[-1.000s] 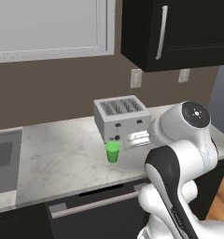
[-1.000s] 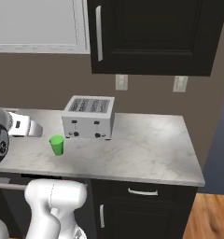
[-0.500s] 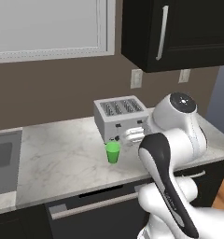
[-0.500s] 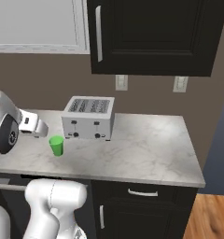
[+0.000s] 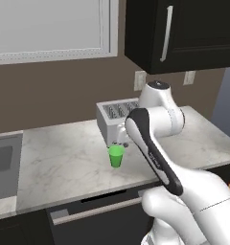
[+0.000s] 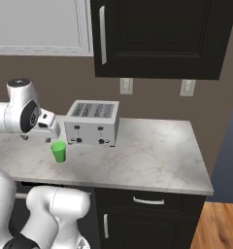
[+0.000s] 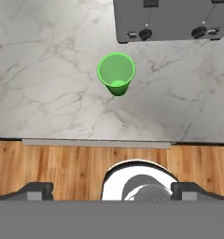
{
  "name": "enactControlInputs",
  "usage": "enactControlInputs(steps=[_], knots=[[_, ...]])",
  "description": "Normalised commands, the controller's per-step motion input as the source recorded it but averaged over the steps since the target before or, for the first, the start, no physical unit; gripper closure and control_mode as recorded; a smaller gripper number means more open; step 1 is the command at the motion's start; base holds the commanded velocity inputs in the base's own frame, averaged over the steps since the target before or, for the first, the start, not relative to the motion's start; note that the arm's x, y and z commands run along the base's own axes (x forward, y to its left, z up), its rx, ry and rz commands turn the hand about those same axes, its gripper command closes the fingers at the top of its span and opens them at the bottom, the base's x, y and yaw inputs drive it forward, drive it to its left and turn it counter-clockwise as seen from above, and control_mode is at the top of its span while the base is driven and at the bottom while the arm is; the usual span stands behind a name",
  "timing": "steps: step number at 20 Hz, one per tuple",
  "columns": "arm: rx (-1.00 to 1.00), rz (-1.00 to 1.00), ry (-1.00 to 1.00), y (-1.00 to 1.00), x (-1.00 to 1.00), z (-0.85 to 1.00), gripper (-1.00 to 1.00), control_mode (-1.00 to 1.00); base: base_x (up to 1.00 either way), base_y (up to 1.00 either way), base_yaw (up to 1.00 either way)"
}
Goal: Place the pitcher and cup on the dining counter for serving.
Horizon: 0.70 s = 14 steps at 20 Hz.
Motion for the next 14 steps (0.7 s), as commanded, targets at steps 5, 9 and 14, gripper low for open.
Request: enactControlInputs(steps=[5,9,14], knots=[[-0.04,0.01,0.19,0.17,0.24,-0.47,-1.00,-1.00,0.00,0.00,0.00],[-0.15,0.00,0.01,0.37,0.21,-0.74,-1.00,-1.00,0.00,0.00,0.00],[-0.05,-0.02,-0.02,0.27,0.34,-0.39,-1.00,-1.00,0.00,0.00,0.00]])
